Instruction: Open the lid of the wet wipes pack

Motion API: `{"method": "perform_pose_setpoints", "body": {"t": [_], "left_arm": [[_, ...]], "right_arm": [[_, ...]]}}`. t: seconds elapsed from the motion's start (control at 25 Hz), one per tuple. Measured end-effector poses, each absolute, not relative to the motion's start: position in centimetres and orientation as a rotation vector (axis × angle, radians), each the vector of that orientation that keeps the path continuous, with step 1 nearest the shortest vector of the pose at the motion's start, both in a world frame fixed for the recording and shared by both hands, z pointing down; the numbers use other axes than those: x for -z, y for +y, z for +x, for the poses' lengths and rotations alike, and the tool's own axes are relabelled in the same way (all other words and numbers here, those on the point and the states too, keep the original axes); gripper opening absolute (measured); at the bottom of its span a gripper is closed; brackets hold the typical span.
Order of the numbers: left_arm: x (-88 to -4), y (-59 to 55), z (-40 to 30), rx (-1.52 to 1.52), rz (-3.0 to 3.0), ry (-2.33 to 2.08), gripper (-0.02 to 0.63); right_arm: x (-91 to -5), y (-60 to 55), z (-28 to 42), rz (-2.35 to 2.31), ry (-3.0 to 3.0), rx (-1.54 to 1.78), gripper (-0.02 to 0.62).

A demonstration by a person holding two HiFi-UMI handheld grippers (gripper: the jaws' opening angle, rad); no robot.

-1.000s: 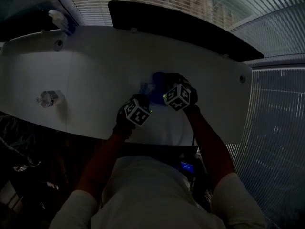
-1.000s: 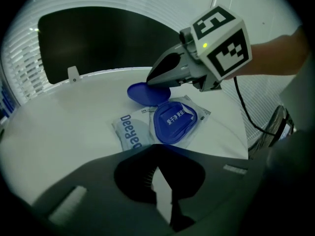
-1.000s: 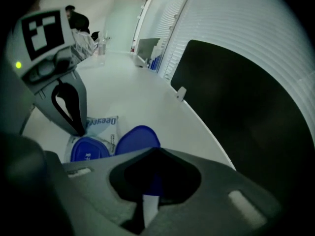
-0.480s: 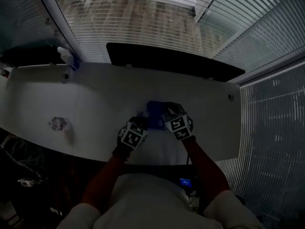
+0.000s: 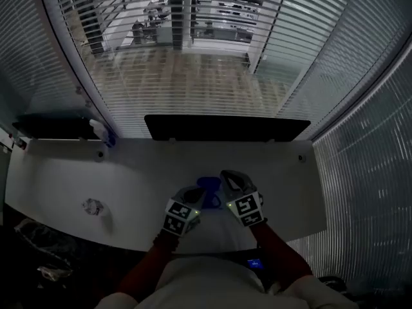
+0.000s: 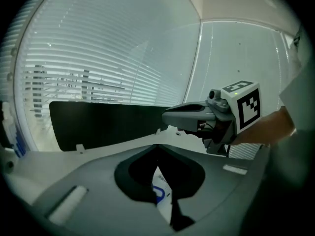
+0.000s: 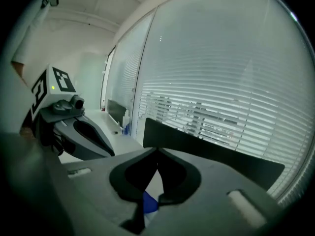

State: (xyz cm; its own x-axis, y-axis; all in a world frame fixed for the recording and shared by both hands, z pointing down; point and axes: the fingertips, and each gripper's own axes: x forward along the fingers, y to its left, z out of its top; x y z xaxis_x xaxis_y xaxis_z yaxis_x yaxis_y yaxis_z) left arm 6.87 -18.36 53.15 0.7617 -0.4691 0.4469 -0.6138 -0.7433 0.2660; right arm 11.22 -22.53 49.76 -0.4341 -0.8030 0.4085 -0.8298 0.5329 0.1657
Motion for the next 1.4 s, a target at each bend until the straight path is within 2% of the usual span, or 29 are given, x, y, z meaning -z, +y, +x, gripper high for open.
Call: {"method": "perform_pose_setpoints", "body": {"t": [0.6, 0.84, 1.12, 1.4], "left_arm": [[-40.9, -16.3, 6.5, -0.207, 2.697, -0.900, 0.002], [-41.7, -14.9, 4.9, -0.158, 2.711, -0.882, 0.002], [-38.1, -12.6, 4.3, -0.065, 2.753, -0.943, 0.002], [-38.5, -11.2, 4.3, -0.035, 2.760, -0.964, 0.002]], "right_arm": [[-37.9, -17.5, 10.0, 1.494, -2.510, -0.118, 0.003], [-38.2, -15.4, 8.6, 1.519, -2.563, -0.103, 0.003], [-34.2, -12.0, 6.7, 1.510, -2.668, -0.082, 0.003], [-35.8, -10.2, 7.0, 1.536, -2.660, -0.127, 0.002]]}}
